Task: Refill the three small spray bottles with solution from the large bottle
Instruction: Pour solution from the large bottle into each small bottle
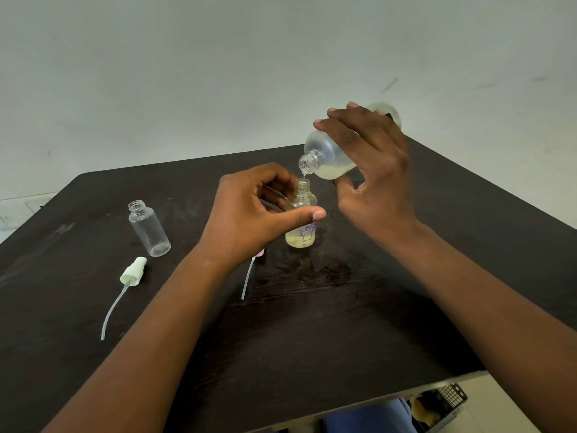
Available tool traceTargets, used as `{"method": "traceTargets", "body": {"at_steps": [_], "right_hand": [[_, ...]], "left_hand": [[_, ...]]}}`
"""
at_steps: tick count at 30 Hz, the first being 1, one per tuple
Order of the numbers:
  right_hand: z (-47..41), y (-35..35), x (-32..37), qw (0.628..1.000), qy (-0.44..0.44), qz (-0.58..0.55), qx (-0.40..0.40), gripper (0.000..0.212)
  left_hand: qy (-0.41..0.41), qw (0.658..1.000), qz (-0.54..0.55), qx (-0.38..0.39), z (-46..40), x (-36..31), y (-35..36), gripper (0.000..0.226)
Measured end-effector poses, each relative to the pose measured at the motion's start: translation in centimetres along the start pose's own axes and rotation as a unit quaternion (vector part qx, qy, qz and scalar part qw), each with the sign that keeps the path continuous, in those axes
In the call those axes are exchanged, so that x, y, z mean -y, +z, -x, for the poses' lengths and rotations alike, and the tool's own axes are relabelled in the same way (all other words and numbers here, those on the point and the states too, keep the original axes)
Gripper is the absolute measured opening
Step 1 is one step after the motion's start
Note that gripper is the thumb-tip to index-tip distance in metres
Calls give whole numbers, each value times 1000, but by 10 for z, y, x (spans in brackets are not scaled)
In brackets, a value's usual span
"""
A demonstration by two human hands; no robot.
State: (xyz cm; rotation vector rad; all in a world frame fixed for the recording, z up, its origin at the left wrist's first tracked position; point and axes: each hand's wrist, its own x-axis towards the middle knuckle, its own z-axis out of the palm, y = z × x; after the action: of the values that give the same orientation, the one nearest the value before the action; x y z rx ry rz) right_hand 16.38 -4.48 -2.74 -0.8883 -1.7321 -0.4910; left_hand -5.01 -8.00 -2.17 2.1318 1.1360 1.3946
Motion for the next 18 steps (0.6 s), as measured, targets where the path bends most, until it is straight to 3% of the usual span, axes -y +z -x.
{"method": "traceTargets", "body": {"at_steps": [18], "right_hand": [[0, 0, 0, 1000, -4, 1, -4, 71]], "left_hand": [[3, 1000, -5, -1, 0, 0, 0, 45]]}}
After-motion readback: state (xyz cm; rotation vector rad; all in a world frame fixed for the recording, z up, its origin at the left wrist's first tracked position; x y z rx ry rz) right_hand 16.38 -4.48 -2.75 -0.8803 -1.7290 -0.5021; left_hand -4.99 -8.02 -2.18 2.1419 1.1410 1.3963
